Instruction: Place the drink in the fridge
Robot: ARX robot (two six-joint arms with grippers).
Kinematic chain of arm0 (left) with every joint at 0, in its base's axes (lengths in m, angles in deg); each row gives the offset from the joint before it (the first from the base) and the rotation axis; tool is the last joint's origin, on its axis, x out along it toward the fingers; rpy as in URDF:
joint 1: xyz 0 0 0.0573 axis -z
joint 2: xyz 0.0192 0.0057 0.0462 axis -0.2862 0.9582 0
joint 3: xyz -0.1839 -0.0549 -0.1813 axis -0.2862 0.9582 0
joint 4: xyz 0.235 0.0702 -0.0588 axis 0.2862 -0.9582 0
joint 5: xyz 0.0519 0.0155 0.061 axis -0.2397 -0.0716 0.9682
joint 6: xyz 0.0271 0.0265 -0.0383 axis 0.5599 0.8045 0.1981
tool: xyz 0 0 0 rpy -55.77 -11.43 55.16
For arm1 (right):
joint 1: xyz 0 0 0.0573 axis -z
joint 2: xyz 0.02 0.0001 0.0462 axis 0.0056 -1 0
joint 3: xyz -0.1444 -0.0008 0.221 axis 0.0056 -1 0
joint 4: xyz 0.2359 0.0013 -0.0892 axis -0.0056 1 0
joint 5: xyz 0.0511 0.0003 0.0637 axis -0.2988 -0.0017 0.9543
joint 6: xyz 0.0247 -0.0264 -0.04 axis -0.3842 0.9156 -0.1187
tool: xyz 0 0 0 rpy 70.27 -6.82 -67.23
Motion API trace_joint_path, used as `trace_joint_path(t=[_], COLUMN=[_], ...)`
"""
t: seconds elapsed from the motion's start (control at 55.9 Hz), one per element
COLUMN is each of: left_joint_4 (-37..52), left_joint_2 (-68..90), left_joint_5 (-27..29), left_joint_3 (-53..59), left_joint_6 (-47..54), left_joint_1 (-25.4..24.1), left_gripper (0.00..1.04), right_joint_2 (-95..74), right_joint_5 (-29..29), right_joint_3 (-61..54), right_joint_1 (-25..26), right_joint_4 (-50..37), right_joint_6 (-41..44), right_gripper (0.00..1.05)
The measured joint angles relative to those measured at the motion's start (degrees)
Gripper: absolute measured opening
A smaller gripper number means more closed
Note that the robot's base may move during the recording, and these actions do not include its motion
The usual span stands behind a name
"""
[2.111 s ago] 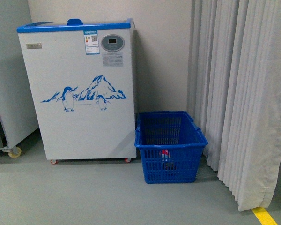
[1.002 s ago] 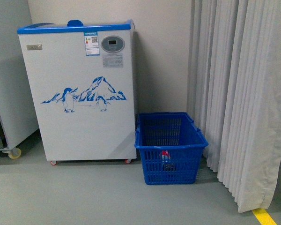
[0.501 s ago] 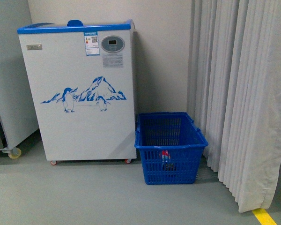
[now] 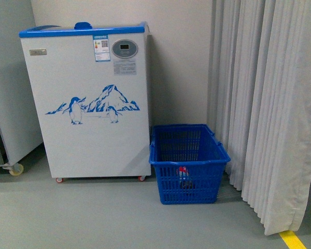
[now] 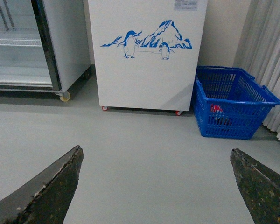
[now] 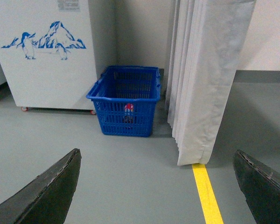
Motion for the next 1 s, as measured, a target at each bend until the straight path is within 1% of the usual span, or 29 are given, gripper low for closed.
trace_joint_path(t=[1.002], left_joint_4=[0.0], left_joint_2=[0.0], left_joint_5=[0.0], left_joint_3=[0.0], left_joint_6=[0.0], left_joint_1=[0.0], left_gripper=[0.97], right_joint_2=[0.0], right_joint_5=[0.0], right_joint_3=[0.0], right_joint_1=[0.0], right_joint_4=[0.0], right_joint_6=[0.0], right_gripper=[0.97])
